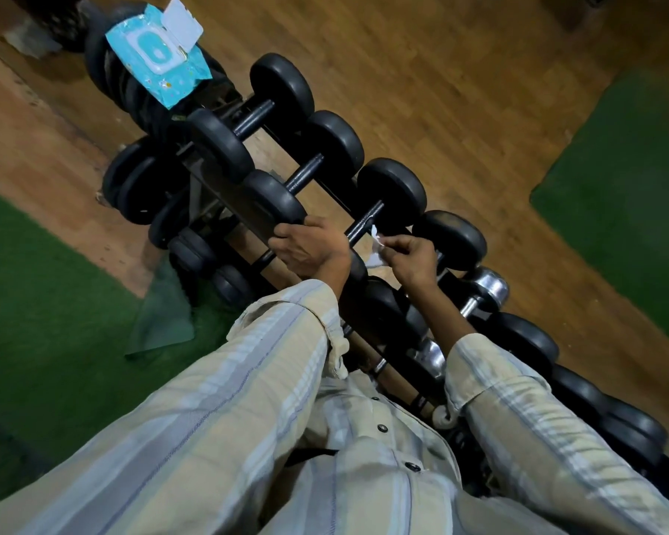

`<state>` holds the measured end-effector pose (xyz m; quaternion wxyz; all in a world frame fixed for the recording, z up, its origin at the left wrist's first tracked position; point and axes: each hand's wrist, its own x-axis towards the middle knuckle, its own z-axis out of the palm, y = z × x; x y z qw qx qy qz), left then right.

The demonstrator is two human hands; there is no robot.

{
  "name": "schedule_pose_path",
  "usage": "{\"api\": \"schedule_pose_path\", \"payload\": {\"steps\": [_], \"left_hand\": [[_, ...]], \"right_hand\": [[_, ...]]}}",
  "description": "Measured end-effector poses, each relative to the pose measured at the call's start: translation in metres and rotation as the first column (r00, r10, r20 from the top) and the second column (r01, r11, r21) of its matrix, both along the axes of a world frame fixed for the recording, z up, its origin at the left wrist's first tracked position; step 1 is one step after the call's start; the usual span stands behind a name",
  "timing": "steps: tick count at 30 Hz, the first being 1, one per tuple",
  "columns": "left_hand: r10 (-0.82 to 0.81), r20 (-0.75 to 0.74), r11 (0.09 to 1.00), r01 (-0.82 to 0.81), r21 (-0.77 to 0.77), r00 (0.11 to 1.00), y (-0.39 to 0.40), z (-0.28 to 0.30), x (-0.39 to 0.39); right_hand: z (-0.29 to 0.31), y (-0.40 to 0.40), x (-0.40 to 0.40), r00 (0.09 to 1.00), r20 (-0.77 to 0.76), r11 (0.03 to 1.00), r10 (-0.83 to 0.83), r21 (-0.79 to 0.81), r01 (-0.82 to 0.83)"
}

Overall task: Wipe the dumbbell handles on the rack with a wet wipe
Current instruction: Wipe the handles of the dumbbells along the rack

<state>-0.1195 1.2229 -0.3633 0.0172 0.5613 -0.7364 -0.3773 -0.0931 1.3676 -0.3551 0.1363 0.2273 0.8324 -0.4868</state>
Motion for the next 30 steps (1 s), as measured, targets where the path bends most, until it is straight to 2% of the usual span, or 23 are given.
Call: {"api": "schedule_pose_path", "payload": {"steps": [5,10,13,18,20,23,27,29,30], "left_hand": [[-0.112,-0.039,0.99,0.108,-0.093,0.993,0.002,0.01,0.015],[-0.232,-0.108,0.943,0.196,-0.27,0.967,0.027,0.028,0.042],[-0.391,-0.123,0.869,0.321,-0.377,0.912,0.049,0.035,0.068],[-0.585,-0.09,0.768,0.516,-0.38,0.806,0.083,0.034,0.113],[-0.647,-0.1,0.731,0.577,-0.364,0.756,0.095,0.035,0.131],[-0.723,-0.094,0.67,0.662,-0.336,0.684,0.107,0.035,0.153],[-0.805,-0.033,0.567,0.752,-0.336,0.592,0.11,0.038,0.169],[-0.838,0.027,0.506,0.794,-0.337,0.545,0.11,0.042,0.172],[-0.845,0.048,0.488,0.806,-0.334,0.532,0.11,0.044,0.173]], "right_hand": [[0.006,0.018,0.013,0.994,-0.101,0.999,-0.029,-0.026,0.026],[0.013,0.051,0.031,0.99,-0.139,0.996,0.023,-0.079,-0.034],[0.016,0.071,0.05,0.988,-0.153,0.996,0.003,-0.092,-0.017],[0.016,0.102,0.079,0.995,-0.099,0.997,-0.008,-0.072,0.001],[0.014,0.113,0.086,0.994,-0.106,0.997,0.036,-0.064,-0.043],[0.012,0.122,0.092,0.974,-0.197,0.991,0.113,-0.052,-0.126],[0.01,0.121,0.087,0.929,-0.326,0.983,0.176,0.1,-0.151],[0.004,0.117,0.079,0.878,-0.368,0.95,0.306,0.176,-0.258],[0.002,0.115,0.075,0.831,-0.359,0.904,0.424,0.219,-0.367]]}}
